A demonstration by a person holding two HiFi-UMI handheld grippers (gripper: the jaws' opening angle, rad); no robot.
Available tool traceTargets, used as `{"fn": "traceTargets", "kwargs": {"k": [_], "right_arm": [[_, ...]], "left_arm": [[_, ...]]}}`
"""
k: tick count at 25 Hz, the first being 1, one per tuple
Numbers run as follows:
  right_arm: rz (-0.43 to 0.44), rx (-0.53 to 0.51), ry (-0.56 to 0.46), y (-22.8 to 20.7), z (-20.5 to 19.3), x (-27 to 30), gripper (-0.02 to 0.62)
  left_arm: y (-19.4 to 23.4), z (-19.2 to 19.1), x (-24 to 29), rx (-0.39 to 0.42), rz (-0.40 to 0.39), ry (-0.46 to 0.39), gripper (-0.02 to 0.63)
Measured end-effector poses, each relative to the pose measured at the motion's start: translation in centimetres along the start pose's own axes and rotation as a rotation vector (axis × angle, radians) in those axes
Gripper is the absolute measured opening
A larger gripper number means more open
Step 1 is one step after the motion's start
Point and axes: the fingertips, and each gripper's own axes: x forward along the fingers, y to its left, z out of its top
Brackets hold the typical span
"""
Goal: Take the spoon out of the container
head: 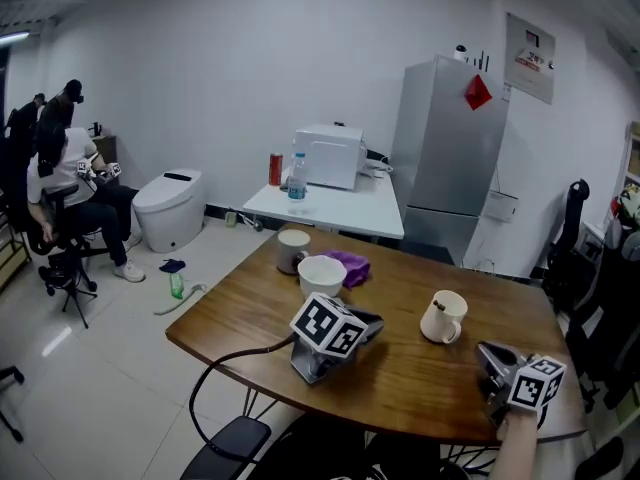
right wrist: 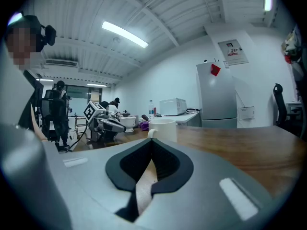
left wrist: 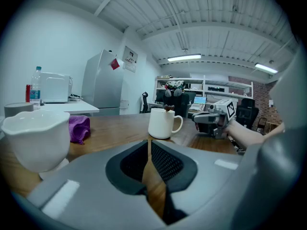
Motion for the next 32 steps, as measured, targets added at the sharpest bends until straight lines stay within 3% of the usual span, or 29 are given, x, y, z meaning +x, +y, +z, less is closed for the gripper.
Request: {"fn": "traceTargets", "kwargs": {"k": [9, 23, 32], "right_arm": [[-0.110, -0.026, 0.042, -1.1, -0.1, -0.9, 0.003], [-0.087, -0.136, 0.079, 0.9, 1.7, 0.5, 0.003], [-0.058, -0.271, 0.148, 2.7, 3.4, 2.8, 0.005]], "left_arm": [[-0.6, 0.5, 0.7, 0.008, -0.016, 0.000, 0.021], [-0.4, 0.2, 0.3, 0.004, -0.001, 0.002, 0.021], [-0.3, 0.1, 0.1, 0.003, 0.002, 0.003, 0.021]]}}
